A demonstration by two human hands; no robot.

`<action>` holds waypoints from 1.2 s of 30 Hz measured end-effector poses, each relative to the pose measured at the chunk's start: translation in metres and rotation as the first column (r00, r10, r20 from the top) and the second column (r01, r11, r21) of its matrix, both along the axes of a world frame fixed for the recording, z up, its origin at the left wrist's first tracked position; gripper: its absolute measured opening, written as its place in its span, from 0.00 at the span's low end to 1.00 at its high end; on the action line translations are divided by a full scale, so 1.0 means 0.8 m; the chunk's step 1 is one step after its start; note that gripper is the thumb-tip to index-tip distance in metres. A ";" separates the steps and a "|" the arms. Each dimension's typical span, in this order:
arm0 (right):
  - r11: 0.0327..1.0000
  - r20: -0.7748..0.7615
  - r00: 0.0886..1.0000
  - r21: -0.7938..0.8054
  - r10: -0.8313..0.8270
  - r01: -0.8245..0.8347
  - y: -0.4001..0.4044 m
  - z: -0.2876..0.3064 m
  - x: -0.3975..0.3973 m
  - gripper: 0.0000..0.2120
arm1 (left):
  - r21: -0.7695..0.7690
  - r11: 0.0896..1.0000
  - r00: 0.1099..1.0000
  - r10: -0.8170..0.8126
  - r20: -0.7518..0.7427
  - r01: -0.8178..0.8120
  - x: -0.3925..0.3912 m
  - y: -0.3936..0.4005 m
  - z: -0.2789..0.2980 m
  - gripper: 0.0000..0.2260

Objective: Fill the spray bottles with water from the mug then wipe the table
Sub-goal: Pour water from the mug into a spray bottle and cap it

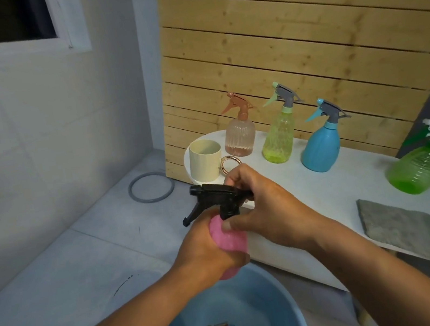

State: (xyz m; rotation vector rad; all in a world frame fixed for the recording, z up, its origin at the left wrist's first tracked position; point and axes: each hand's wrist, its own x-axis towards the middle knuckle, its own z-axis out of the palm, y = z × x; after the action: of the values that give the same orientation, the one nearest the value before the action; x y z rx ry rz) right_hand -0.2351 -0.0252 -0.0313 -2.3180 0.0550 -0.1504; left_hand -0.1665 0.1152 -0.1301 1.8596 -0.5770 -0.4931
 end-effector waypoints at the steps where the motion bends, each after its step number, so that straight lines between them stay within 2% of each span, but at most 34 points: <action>1: 1.000 -0.007 1.000 -0.013 0.011 -0.011 0.000 0.000 0.000 0.22 | 0.002 1.000 1.000 0.001 -0.007 -0.001 0.000 0.000 0.000 0.36; 4: 0.999 -0.007 1.000 -0.028 0.028 -0.028 -0.004 -0.002 0.002 0.20 | 0.000 1.000 0.999 0.003 -0.033 -0.003 -0.002 0.001 0.001 0.32; 7: 1.000 0.000 1.000 -0.013 0.022 -0.022 -0.010 -0.002 0.004 0.20 | -0.030 1.000 0.998 0.002 -0.056 -0.003 -0.005 0.002 0.000 0.34; 12: 0.983 0.044 0.999 0.183 0.020 -0.028 -0.019 -0.008 0.004 0.21 | -0.072 0.997 0.999 -0.006 -0.032 0.003 -0.006 0.003 0.004 0.34; 17: 0.967 0.073 0.997 0.254 -0.002 -0.017 -0.019 -0.017 0.003 0.20 | -0.065 0.998 1.000 -0.002 -0.028 0.001 -0.001 0.002 0.004 0.34; 20: 0.972 0.074 0.997 0.234 -0.016 -0.002 -0.018 -0.015 0.002 0.21 | -0.067 0.998 1.000 -0.008 -0.006 0.008 0.000 0.000 0.005 0.34; 25: 0.984 0.079 0.994 0.165 -0.074 0.060 -0.009 -0.022 0.002 0.29 | -0.075 0.997 1.000 -0.020 0.016 0.021 -0.001 -0.001 0.004 0.35; 29: 0.984 0.050 0.998 0.172 -0.050 0.041 -0.008 -0.021 -0.001 0.42 | -0.084 0.996 1.000 -0.005 0.007 0.006 -0.002 0.000 0.005 0.35; 33: 0.972 0.067 0.998 0.234 -0.010 -0.005 -0.013 -0.016 -0.003 0.43 | -0.097 0.995 0.999 0.034 0.007 -0.033 0.001 0.000 0.008 0.35; 36: 0.983 0.079 0.995 0.180 -0.062 0.047 -0.007 -0.016 -0.004 0.45 | -0.091 0.995 0.999 0.047 0.013 -0.045 0.002 0.000 0.008 0.37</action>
State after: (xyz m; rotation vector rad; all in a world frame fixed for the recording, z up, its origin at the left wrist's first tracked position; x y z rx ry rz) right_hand -0.2383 -0.0309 -0.0441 -2.1303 0.0860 -0.2607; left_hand -0.1651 0.1154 -0.1235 1.7878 -0.5561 -0.4166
